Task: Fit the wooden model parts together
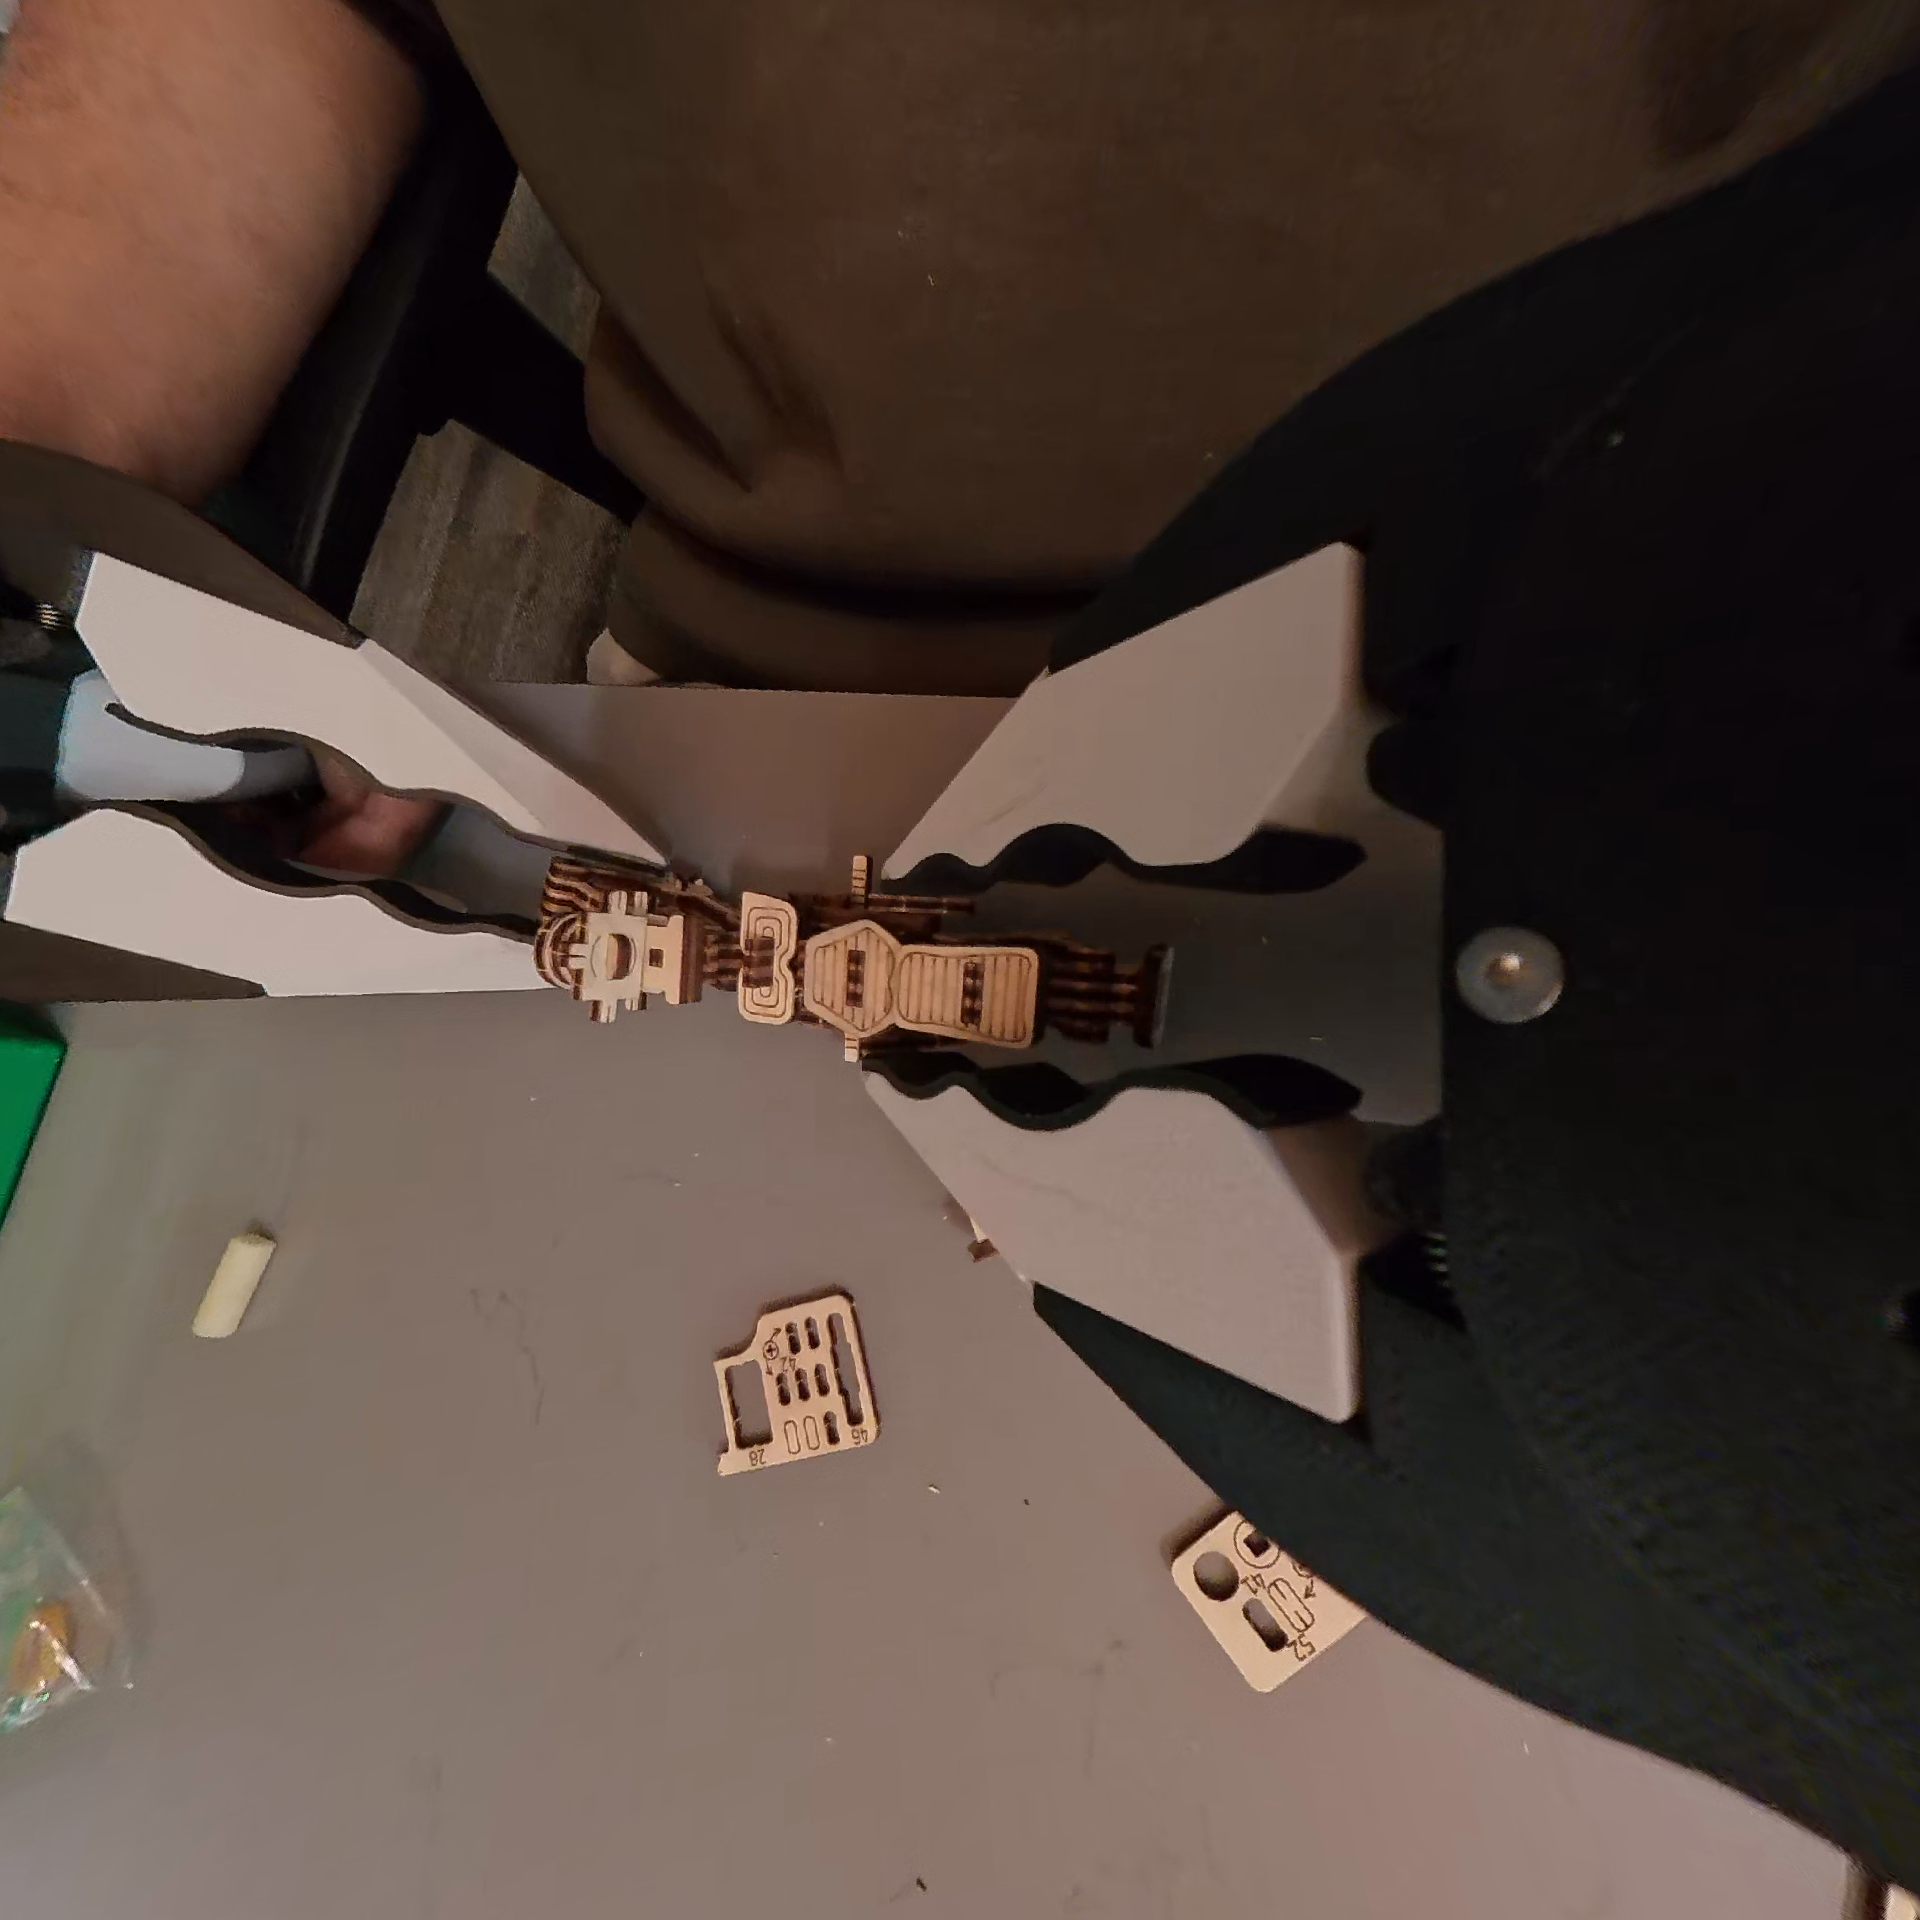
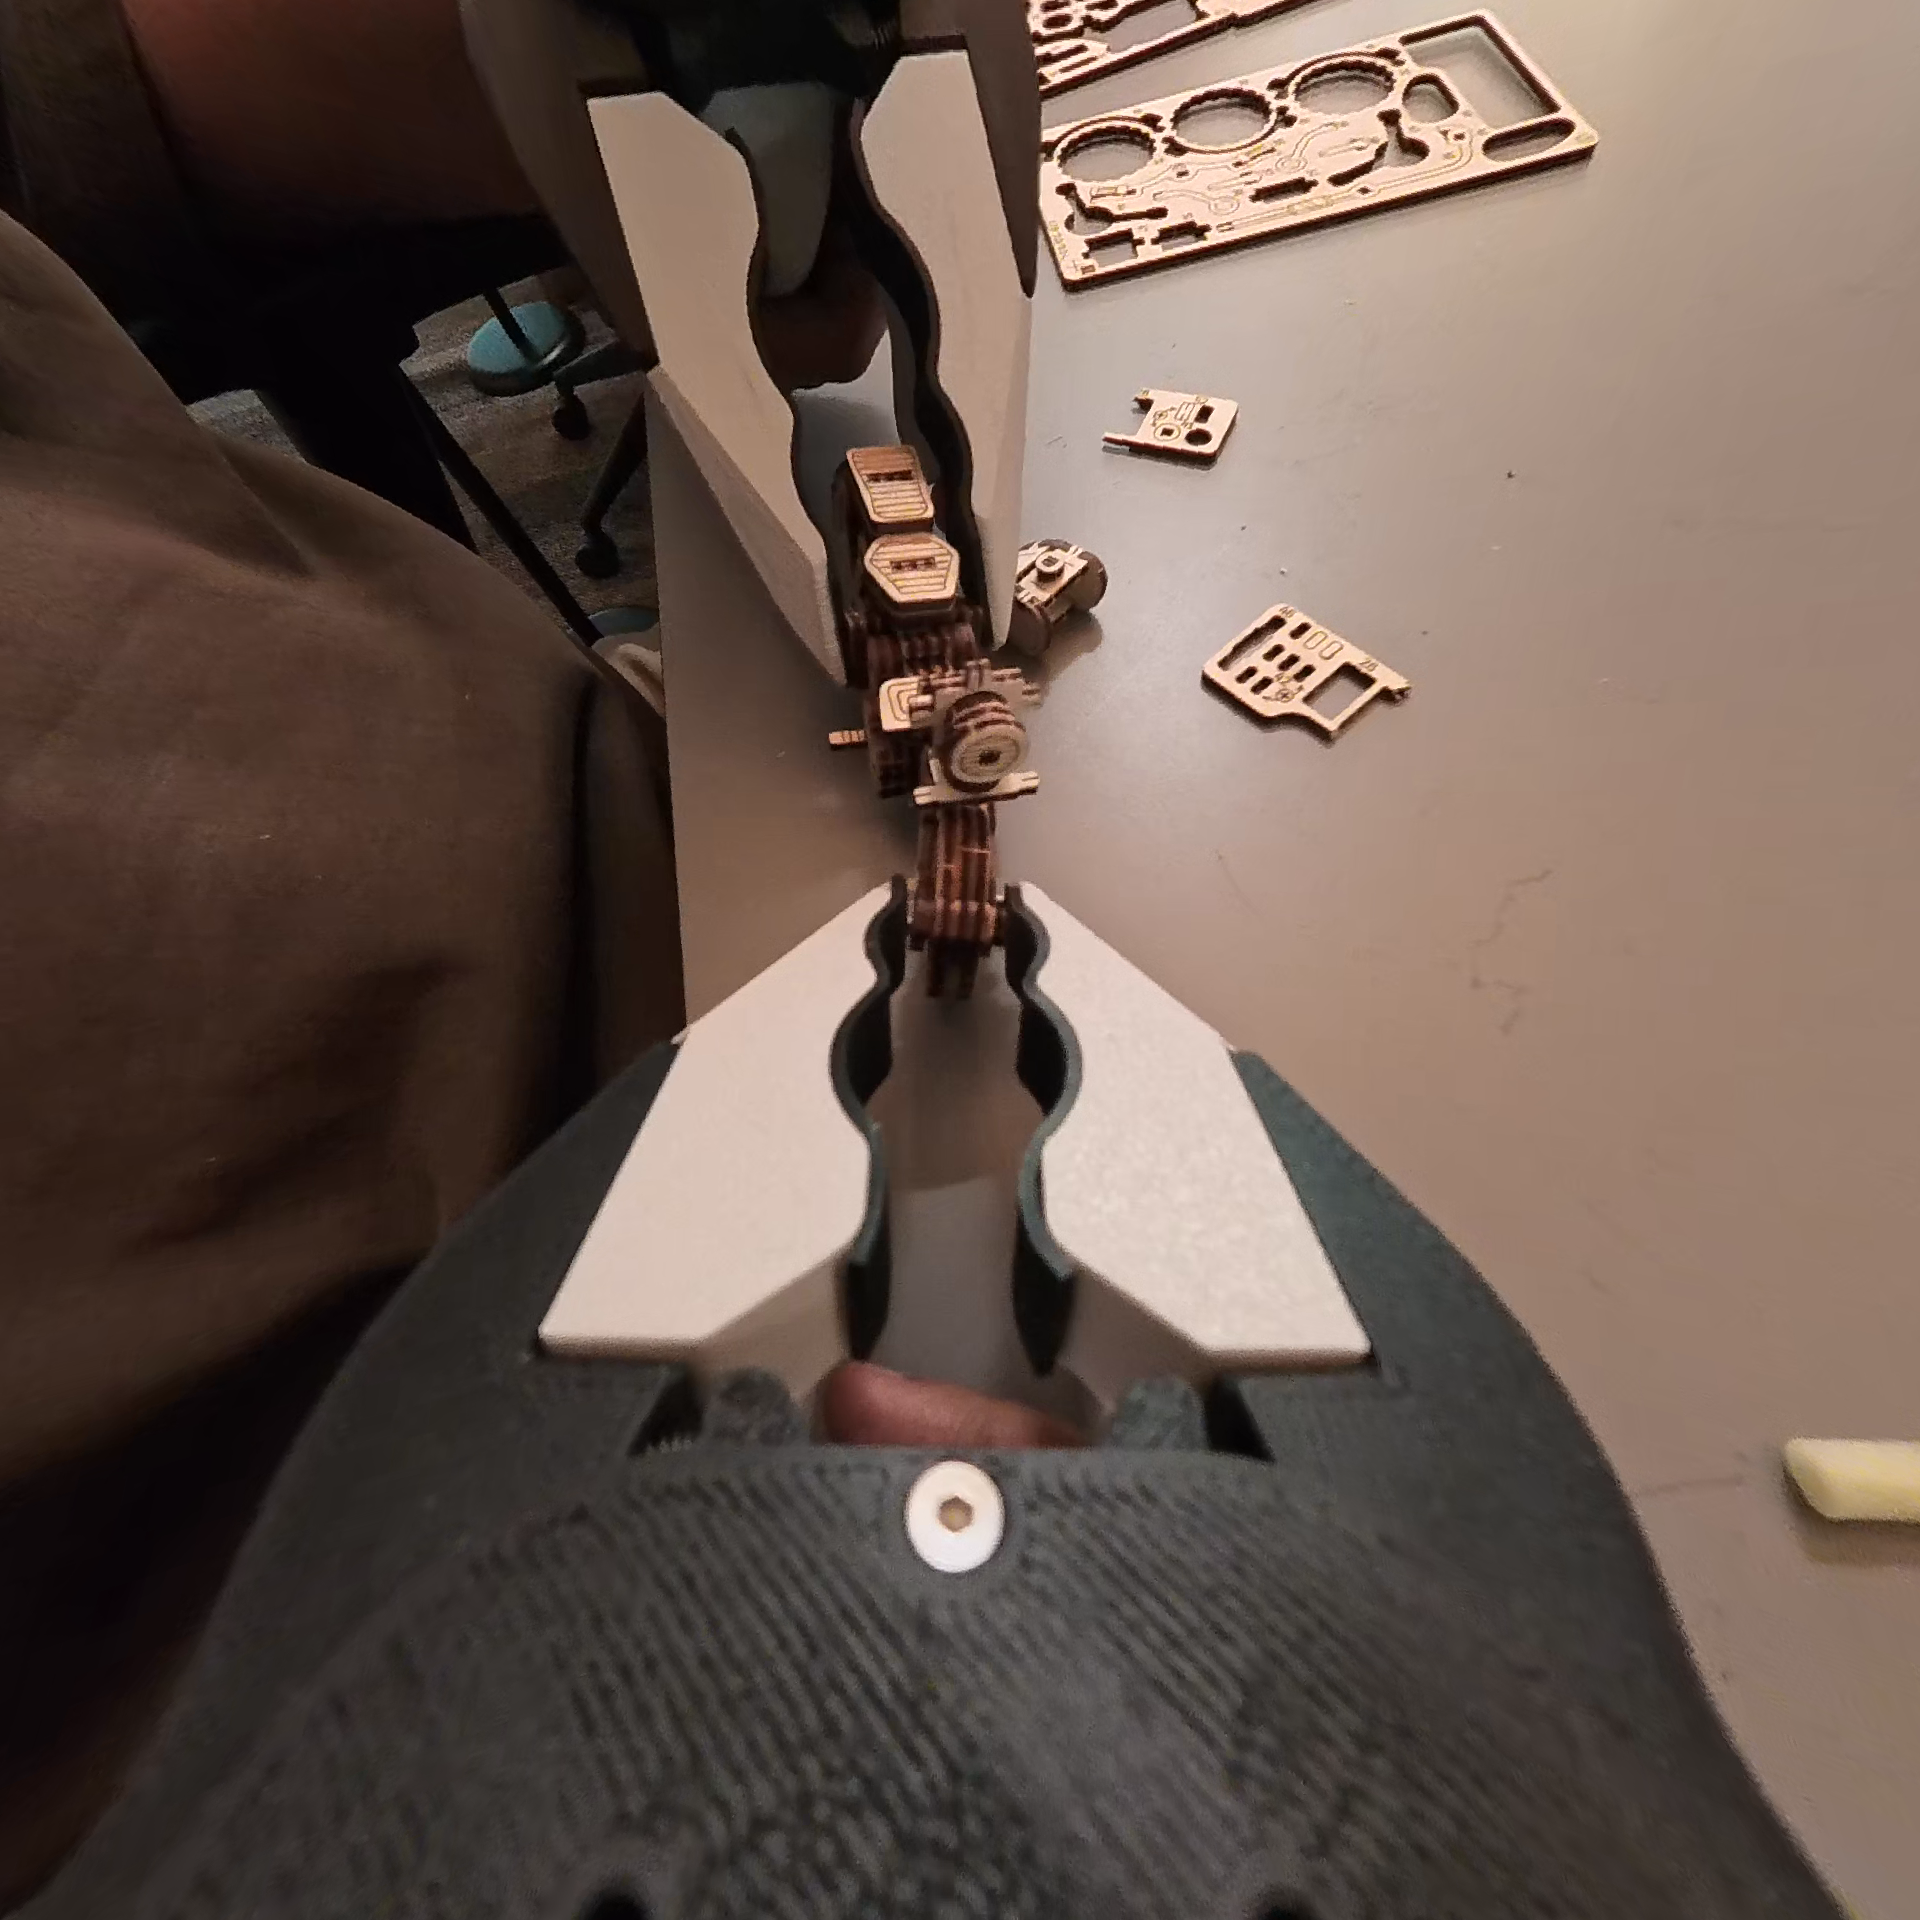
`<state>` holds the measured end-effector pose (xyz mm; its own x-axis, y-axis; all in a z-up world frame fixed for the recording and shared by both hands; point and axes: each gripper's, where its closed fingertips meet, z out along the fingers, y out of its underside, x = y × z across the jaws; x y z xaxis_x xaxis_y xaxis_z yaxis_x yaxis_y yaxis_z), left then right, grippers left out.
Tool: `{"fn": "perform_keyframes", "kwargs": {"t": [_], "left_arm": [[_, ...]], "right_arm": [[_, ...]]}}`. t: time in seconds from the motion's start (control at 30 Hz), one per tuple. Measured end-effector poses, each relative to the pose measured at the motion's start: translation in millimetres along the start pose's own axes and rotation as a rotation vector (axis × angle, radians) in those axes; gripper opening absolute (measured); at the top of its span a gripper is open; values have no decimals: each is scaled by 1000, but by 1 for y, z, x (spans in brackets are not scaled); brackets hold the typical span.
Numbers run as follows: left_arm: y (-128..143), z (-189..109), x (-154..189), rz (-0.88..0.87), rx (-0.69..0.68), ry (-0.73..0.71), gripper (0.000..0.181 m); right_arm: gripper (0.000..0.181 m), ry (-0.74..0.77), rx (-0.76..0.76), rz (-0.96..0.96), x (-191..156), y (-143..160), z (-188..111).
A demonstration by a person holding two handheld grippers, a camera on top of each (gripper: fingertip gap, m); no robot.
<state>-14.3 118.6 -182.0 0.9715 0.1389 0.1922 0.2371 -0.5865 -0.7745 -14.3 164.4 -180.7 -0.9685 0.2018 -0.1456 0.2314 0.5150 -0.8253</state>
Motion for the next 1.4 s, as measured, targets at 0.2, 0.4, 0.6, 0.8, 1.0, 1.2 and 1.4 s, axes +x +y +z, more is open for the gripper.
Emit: {"fn": "perform_keyframes", "kwargs": {"t": [0.2, 0.4, 0.6, 0.8, 1.0, 1.2, 1.4], "left_arm": [[0, 1, 0, -14, 5, 11, 28], [0, 1, 0, -27, 15, 20, 27], [-4, -3, 2, -42, 54, 54, 27], [-5, -4, 0, -41, 75, 63, 27], [-1, -1, 1, -34, 51, 50, 27], [0, 0, 3, -5, 29, 34, 31], [-3, 1, 6, 12, 29, 28, 37]], "right_arm": [[22, -2, -22, 2, -1, 3, 2], [19, -4, -26, 2, -2, 3, 2], [19, 0, -32, -8, -1, 2, 3], [19, -1, -33, -14, -2, 3, 3], [19, -3, -32, -13, -2, 3, 3], [19, -3, -33, -18, -2, 3, 3], [19, -3, -32, -19, -2, 3, 3]]}}
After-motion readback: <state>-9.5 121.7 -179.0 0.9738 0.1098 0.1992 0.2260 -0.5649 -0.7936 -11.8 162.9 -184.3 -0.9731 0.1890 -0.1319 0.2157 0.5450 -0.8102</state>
